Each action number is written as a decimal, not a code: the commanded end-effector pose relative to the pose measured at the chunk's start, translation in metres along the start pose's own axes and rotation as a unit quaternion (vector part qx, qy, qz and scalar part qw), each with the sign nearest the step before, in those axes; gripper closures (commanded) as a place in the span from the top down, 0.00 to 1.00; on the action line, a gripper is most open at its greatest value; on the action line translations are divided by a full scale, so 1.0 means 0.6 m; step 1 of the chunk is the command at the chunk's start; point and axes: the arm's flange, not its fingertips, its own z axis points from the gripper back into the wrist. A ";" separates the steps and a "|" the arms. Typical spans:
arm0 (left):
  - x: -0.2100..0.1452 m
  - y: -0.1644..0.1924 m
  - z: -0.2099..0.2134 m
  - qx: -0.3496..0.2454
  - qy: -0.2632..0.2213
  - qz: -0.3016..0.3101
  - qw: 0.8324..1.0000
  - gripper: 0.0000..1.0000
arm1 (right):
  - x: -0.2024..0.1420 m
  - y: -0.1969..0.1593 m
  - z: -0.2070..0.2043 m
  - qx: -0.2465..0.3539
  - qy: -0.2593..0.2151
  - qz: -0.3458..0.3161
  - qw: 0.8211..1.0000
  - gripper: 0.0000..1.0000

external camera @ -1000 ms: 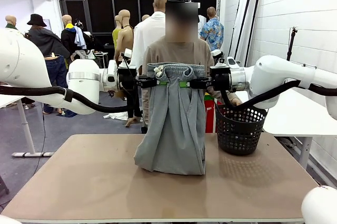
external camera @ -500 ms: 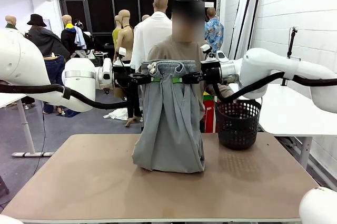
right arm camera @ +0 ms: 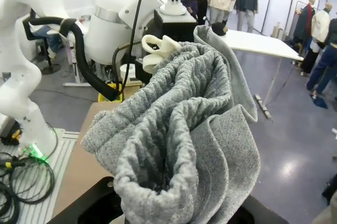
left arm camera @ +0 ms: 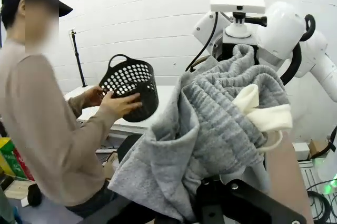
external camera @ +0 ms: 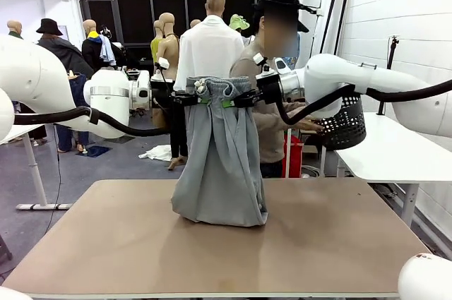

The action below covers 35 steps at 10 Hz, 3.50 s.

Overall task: Fold the training pants.
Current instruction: Fold the Training pants in half.

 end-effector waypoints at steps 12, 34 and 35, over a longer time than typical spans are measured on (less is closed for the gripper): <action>0.029 0.119 -0.002 0.019 0.022 0.032 0.999 0.00 | 0.019 -0.118 -0.021 0.005 -0.012 -0.008 1.000 0.00; -0.067 0.043 0.006 0.026 0.015 0.197 0.980 0.00 | -0.059 -0.081 -0.067 0.026 0.080 -0.081 0.993 0.00; -0.071 0.027 0.010 0.019 0.014 0.209 0.978 0.00 | -0.073 -0.068 -0.057 0.018 0.077 -0.096 0.992 0.00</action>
